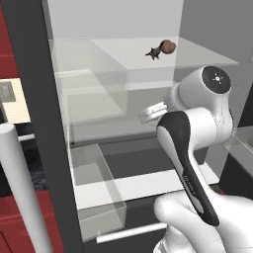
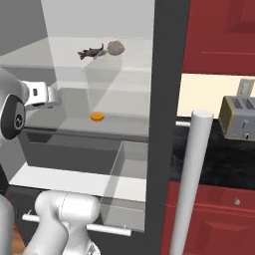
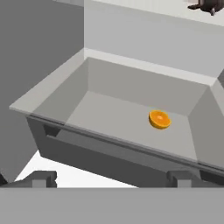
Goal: Open the fridge, remove the orange, potato, and fish, and place them on any counter.
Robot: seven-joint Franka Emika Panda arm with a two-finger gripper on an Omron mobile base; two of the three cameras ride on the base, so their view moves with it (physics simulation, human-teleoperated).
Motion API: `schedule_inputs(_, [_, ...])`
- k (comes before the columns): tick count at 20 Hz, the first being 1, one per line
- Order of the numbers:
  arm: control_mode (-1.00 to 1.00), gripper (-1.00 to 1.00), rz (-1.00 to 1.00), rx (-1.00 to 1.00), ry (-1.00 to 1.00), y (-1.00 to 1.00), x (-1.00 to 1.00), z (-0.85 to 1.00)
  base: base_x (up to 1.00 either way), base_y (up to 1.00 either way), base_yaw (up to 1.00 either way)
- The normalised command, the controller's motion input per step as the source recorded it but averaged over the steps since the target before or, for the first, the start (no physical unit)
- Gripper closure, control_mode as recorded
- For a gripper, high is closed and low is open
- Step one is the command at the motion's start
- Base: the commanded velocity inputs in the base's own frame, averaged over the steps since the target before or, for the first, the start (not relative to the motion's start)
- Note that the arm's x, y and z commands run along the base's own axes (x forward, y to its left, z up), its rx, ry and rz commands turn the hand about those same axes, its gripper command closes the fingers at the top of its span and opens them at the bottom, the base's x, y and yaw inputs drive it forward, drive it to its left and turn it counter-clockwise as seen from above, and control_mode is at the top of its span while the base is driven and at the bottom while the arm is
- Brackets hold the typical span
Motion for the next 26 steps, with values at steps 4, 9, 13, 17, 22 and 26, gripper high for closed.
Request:
schedule_inputs(4, [-1.00,-1.00,-0.02,0.01,0.00,-0.07,0.00,0.04,0.42,-0.05,-0.09])
schedule_inputs(9, [-1.00,-1.00,-0.17,0.18,-0.13,-0.48,-0.22,0.86,0.00,0.00,0.00])
schedule_inputs(13, [-1.00,-1.00,-0.27,0.26,-0.04,-0.27,0.00,0.93,0.00,0.00,0.00])
schedule_inputs(17, [-1.00,-1.00,-0.23,0.13,-0.01,-0.02,0.38,0.67,0.00,0.00,0.00])
schedule_inputs(22, [-1.00,-1.00,-0.07,0.00,0.00,0.00,0.77,0.43,0.00,0.00,0.00])
schedule_inputs(26, [-1.00,-1.00,0.00,0.00,0.01,0.00,0.97,0.03,0.00,0.00,0.00])
